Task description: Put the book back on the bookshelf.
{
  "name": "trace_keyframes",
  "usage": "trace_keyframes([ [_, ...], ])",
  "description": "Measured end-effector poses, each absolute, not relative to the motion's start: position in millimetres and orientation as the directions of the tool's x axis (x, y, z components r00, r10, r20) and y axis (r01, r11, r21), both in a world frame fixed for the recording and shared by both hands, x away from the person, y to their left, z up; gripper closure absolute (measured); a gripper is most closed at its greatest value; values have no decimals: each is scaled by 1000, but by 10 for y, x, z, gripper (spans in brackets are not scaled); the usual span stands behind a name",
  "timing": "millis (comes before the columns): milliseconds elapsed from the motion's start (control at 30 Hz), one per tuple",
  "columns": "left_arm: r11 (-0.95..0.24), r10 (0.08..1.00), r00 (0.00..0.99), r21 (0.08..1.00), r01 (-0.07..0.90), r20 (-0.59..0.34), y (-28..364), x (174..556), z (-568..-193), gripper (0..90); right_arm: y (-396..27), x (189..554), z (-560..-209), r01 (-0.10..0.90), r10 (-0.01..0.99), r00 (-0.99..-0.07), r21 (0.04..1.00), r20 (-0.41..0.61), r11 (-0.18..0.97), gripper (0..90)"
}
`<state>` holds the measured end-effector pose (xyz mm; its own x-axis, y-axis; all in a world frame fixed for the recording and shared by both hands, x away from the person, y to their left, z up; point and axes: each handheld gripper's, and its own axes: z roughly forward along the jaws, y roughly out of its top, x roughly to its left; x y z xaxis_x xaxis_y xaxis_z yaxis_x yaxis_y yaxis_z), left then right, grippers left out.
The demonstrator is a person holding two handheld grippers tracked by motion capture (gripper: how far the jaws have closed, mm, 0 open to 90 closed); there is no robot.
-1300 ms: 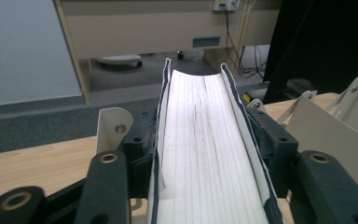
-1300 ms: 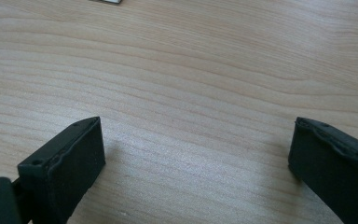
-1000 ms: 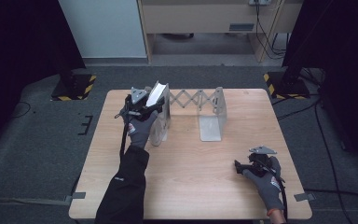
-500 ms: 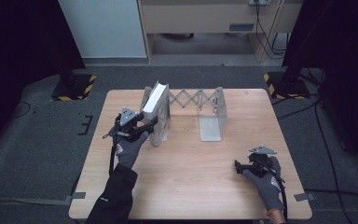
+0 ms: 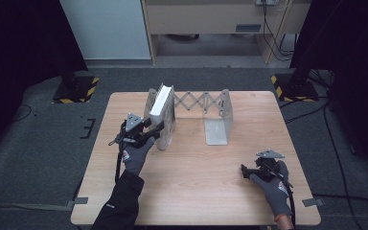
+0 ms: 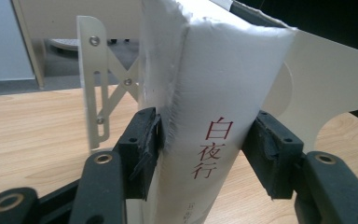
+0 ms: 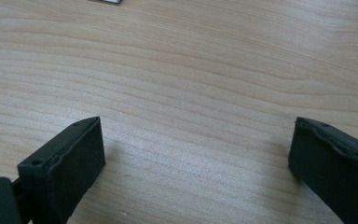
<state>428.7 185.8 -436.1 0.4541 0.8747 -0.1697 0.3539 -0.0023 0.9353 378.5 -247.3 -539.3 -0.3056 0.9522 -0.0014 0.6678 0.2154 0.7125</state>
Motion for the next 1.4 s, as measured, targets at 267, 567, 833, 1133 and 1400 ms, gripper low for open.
trace_keyframes([
  [267, 16, 870, 456, 936, 352, -187, 1732, 4331, -4395, 407, -2471, 3784, -5393, 668, 952, -305, 713, -2, 215, 39],
  [567, 30, 865, 460, 936, 350, -200, 1672, 4385, -4425, 379, -2470, 3783, -5392, 668, 952, -307, 712, -1, 217, 39],
  [833, 17, 867, 462, 938, 346, -186, 1644, 4467, -4418, 371, -2469, 3782, -5392, 668, 951, -308, 712, -1, 217, 39],
  [1133, 4, 868, 464, 936, 352, -178, 1632, 4542, -4404, 369, -2469, 3781, -5392, 668, 951, -309, 712, -2, 218, 39],
  [1400, -2, 859, 477, 932, 363, -184, 1626, 4563, -4401, 353, -2468, 3780, -5392, 669, 951, -309, 711, -1, 218, 39],
])
